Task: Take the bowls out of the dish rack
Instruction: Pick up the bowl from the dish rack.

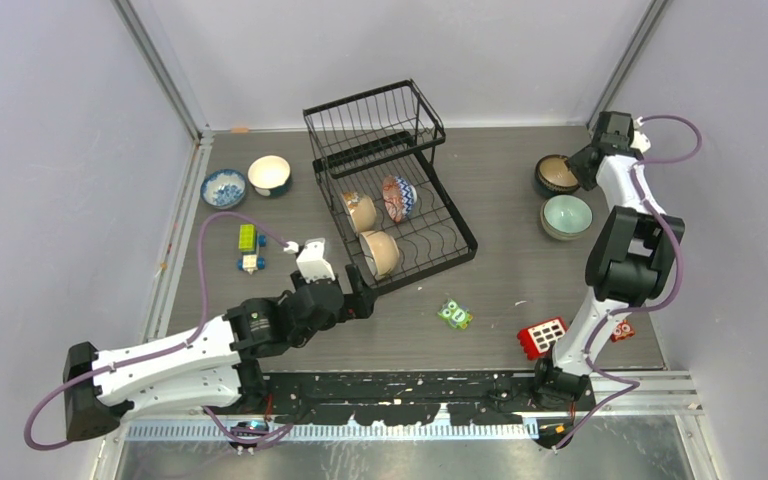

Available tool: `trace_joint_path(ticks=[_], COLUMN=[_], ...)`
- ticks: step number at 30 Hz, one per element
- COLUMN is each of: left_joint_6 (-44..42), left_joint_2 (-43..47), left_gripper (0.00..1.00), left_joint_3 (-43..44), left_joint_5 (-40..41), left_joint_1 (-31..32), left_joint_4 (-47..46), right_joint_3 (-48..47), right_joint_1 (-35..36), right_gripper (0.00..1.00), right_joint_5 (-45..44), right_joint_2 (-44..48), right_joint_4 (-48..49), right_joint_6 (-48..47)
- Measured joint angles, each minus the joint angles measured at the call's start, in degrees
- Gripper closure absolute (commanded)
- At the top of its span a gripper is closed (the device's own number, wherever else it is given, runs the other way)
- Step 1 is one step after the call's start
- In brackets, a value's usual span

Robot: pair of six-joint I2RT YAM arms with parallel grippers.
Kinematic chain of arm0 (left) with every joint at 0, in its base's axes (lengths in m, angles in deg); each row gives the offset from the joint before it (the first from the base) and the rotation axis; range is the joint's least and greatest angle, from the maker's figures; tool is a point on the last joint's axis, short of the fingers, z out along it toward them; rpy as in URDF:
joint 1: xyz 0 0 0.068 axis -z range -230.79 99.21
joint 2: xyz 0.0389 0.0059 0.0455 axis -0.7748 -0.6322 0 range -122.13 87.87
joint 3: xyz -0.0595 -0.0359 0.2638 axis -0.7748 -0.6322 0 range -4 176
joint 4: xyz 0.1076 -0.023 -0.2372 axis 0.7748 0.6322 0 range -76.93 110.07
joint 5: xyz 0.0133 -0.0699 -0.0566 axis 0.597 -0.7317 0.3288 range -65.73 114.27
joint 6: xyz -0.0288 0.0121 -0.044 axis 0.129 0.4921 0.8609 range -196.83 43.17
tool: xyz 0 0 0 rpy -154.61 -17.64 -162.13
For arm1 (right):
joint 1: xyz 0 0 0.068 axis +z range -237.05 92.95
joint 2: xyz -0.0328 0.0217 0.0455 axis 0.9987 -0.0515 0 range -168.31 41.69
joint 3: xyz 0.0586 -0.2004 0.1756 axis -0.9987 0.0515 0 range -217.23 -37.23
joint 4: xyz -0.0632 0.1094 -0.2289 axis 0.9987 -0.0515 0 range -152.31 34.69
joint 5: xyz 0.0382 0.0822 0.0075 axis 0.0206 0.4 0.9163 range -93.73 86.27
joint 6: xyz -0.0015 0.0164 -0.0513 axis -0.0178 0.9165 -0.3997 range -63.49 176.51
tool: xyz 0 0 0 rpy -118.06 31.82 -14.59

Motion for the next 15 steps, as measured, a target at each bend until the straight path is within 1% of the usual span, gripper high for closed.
trace_joint_path(ticks=[6,9,12,15], left_joint_6=[-0.17,-0.92,-3.48,-6.73], left_joint_2=[0.2,0.24,0.5,0.68], left_gripper=[0.06,0.06,0.05,0.03], left_joint_3=[-0.02,-0.02,0.15,1.16], left_joint_5=[0.02,0.55,1.92,2.97], left_joint_1=[0.0,0.0,-0.24,-0.92], left_joint_4=[-0.02,0.04,0.15,0.17], right_joint_3=[0.07,1.29,3.85,7.8], right_joint_1=[2.8,5.4,9.94,17.4], right_gripper=[0.55,0.55,0.54,0.54], right_joint_5=[-0.76,-1.7,-2.51,-2.89], right_joint_2=[3.67,6.88,12.31,20.55], right_joint_4=[0.02,0.33,0.9,2.47], right_joint_6=[0.39,0.57,0.37,-0.63])
